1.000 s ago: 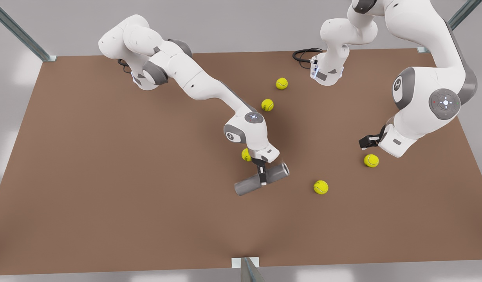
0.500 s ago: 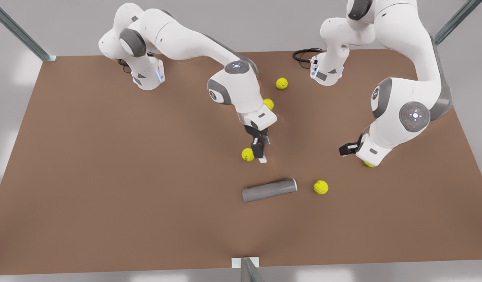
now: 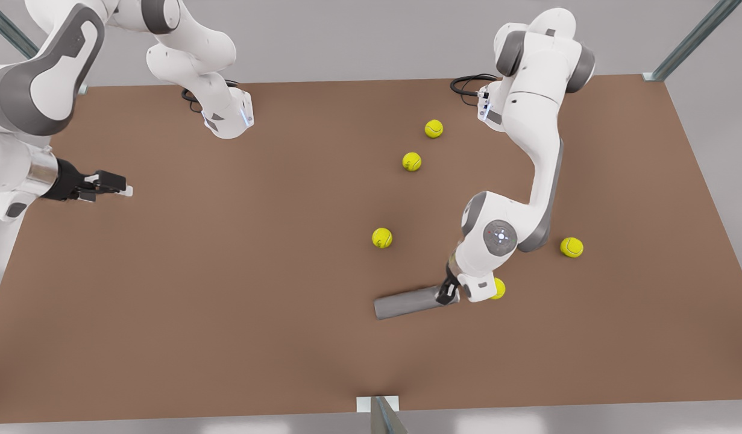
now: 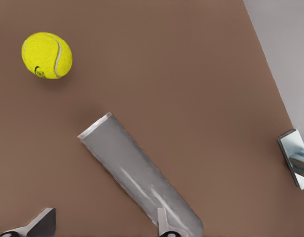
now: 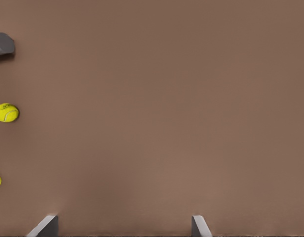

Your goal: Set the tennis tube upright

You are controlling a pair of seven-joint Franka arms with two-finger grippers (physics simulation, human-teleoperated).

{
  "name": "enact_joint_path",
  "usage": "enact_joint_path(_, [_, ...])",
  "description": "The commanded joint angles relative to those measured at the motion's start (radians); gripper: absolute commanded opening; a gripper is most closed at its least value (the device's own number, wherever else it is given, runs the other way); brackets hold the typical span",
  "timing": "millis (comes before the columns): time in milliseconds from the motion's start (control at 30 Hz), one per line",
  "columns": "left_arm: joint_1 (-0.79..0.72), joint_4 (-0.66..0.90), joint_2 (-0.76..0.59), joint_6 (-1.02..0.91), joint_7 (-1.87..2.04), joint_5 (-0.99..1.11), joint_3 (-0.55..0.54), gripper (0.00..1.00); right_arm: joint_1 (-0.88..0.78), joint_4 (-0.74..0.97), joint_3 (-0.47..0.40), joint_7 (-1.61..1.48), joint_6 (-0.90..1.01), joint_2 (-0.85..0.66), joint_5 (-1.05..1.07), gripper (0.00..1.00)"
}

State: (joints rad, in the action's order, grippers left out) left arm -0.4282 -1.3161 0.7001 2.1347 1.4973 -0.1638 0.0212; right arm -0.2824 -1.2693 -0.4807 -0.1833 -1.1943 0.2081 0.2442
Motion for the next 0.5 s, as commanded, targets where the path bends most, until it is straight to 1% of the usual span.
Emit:
enact_joint_path(0, [-0.001, 0.006, 0.022, 0.2, 1.331, -0.003, 0.002, 1.0, -0.004, -0.008, -0.001, 0.277, 0.09, -0.001, 0.003, 1.0])
enact_joint_path(67, [-0.001, 0.006, 0.07, 0.274, 1.321, 0.006, 0.002, 1.0, 0.017, -0.001, -0.001, 0.269, 0.096, 0.033, 0.004, 1.0])
enact_joint_path(100, [-0.001, 0.006, 0.091, 0.283, 1.313, 0.043, 0.002, 1.0, 0.029, 0.004, 0.001, 0.269, 0.091, 0.03, 0.001, 1.0])
enact_joint_path(267, [-0.001, 0.009, 0.133, 0.303, 1.307, 0.059, -0.001, 1.0, 0.031, -0.001, 0.008, 0.269, 0.087, 0.014, -0.028, 1.0])
enact_joint_path(467, [-0.054, 0.011, 0.177, 0.303, 1.305, 0.066, -0.004, 1.0, 0.034, 0.001, 0.008, 0.269, 0.085, 0.016, -0.029, 1.0])
